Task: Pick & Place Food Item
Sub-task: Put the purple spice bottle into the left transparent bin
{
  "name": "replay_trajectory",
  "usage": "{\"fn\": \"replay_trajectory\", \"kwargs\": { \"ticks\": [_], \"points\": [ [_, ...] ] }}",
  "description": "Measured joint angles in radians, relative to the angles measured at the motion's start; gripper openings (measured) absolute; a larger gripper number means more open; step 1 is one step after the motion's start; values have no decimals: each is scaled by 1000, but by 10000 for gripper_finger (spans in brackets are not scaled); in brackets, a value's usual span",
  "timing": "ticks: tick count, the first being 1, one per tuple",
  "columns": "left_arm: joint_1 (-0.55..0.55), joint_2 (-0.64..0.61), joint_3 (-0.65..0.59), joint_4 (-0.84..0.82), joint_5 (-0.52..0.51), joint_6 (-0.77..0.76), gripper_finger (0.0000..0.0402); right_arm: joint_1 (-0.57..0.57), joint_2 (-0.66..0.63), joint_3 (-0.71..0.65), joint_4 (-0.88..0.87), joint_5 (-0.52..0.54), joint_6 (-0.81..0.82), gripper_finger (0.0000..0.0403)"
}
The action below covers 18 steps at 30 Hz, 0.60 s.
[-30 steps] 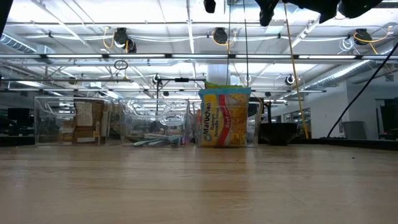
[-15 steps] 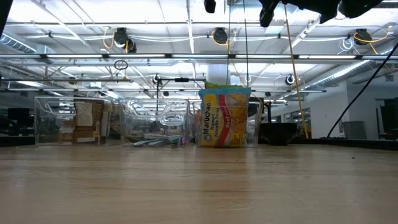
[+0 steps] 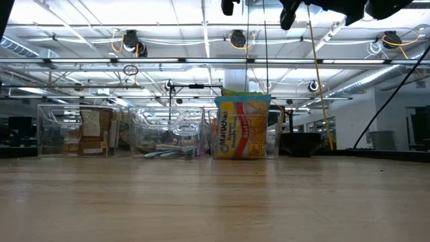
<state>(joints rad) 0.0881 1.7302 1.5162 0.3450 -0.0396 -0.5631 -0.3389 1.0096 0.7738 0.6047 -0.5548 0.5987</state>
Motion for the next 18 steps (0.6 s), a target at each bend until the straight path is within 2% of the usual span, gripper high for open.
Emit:
{"fn": "replay_trajectory", "kwargs": {
  "ticks": [9, 18],
  "points": [
    [26, -5, 0, 35, 96, -4, 325, -11, -1, 0, -27, -95, 22, 163],
    [52, -11, 0, 27, 197, -85, 326, -11, -1, 0, -139, -183, 40, 163]
  ]
}}
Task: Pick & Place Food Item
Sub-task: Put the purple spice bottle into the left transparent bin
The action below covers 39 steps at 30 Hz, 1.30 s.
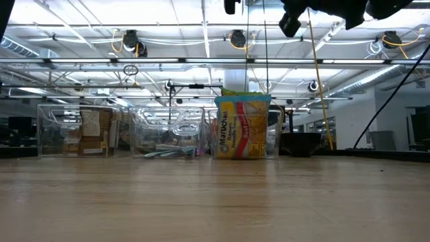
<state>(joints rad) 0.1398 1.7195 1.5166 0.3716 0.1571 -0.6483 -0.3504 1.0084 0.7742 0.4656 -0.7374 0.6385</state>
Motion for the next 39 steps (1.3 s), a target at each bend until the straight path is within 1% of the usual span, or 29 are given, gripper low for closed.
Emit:
{"fn": "replay_trajectory", "kwargs": {
  "ticks": [6, 9, 11, 13, 16, 18, 21, 28, 32, 35, 39],
  "points": [
    [-3, 0, 0, -27, 33, 11, 304, 0, 0, 0, -9, -16, 4, 163],
    [-5, 0, 47, -168, 57, 26, 291, 4, 0, 0, -36, -30, 5, 163],
    [-5, 0, 106, -296, 61, 70, 282, 12, 0, 0, -57, -31, 3, 163],
    [-5, -1, 157, -390, 61, 123, 275, 21, 0, 0, -62, -41, 0, 163],
    [1, -1, 220, -477, 66, 149, 268, 34, 7, 0, -59, -53, 1, 163],
    [8, -1, 256, -522, 91, 148, 265, 43, 10, 0, -63, -53, 3, 163],
    [13, -3, 279, -576, 106, 142, 259, 55, 9, 0, -58, -52, 3, 163],
    [3, 13, 280, -593, 126, 118, 253, 81, 10, 0, -63, -52, 4, 163],
    [-2, 31, 280, -564, 141, 104, 253, 86, 9, -1, -69, -55, 3, 163],
    [-13, 44, 280, -501, 156, 104, 253, 85, 9, -1, -78, -49, 4, 162],
    [-24, 47, 278, -518, 157, 103, 253, 85, 9, -1, -83, -49, 5, 162]
  ]
}}
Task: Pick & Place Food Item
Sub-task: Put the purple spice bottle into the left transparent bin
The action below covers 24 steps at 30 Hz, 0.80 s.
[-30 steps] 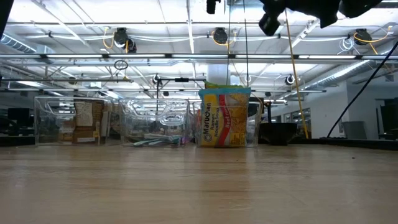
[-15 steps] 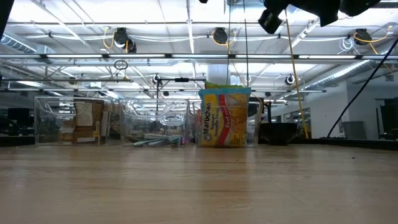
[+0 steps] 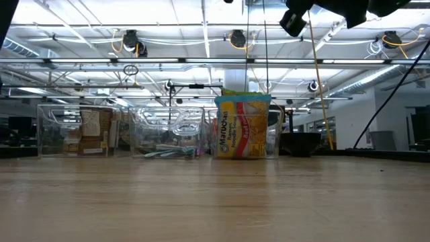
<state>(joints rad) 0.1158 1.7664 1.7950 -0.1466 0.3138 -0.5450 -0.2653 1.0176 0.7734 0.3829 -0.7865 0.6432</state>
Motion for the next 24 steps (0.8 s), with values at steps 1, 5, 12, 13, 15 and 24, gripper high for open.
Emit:
{"fn": "replay_trajectory", "kwargs": {
  "ticks": [1, 5, 12, 13, 15, 24],
  "points": [
    [0, -2, 0, -19, 0, 0, 253, 0, 0, 0, 0, 1, 0, 162],
    [-5, 0, 0, -67, -1, 0, 253, -1, 0, 0, -1, 5, 0, 162],
    [-6, -1, 0, -59, -61, 13, 248, -1, 0, 0, -8, 6, 2, 162],
    [-6, -1, 0, -59, -65, 14, 242, -1, 0, 0, -8, 6, 2, 162],
    [-7, -1, 0, -59, -67, 23, 222, -1, 0, 0, -10, 5, 3, 162],
    [-6, -2, 0, -57, -69, 63, 207, -2, 0, 0, 2, 3, 11, 193]
  ]
}}
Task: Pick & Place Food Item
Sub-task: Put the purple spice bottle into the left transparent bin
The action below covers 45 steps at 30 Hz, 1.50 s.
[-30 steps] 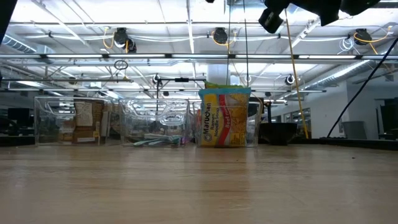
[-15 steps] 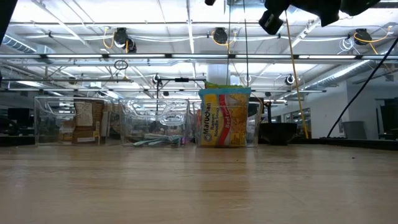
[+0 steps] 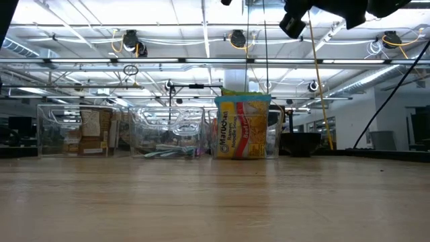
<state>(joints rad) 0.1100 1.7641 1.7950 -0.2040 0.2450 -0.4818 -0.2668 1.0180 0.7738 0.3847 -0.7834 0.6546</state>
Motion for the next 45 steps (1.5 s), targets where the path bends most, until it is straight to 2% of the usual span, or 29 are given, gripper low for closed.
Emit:
{"fn": "replay_trajectory", "kwargs": {
  "ticks": [6, 11, 17, 23, 26, 36, 45],
  "points": [
    [1, -26, 0, -9, 7, 15, 207, -15, 0, 0, 65, -14, 60, 243],
    [0, -75, 0, -54, -38, 52, 207, -68, -2, 0, 170, -61, 129, 268],
    [-8, -150, 0, -162, -105, 62, 207, -145, -11, 0, 272, -86, 223, 273],
    [-35, -205, 0, -283, -182, 69, 207, -168, -14, 1, 306, -105, 246, 270],
    [-48, -234, -1, -420, -222, 44, 207, -169, -13, 1, 303, -110, 237, 271],
    [-109, -315, -1, -857, -404, -163, 207, -172, -12, 1, 292, -112, 216, 266],
    [-193, -360, -7, -1340, -658, -629, 207, -172, -12, 1, 247, -56, 159, 265]
  ]
}}
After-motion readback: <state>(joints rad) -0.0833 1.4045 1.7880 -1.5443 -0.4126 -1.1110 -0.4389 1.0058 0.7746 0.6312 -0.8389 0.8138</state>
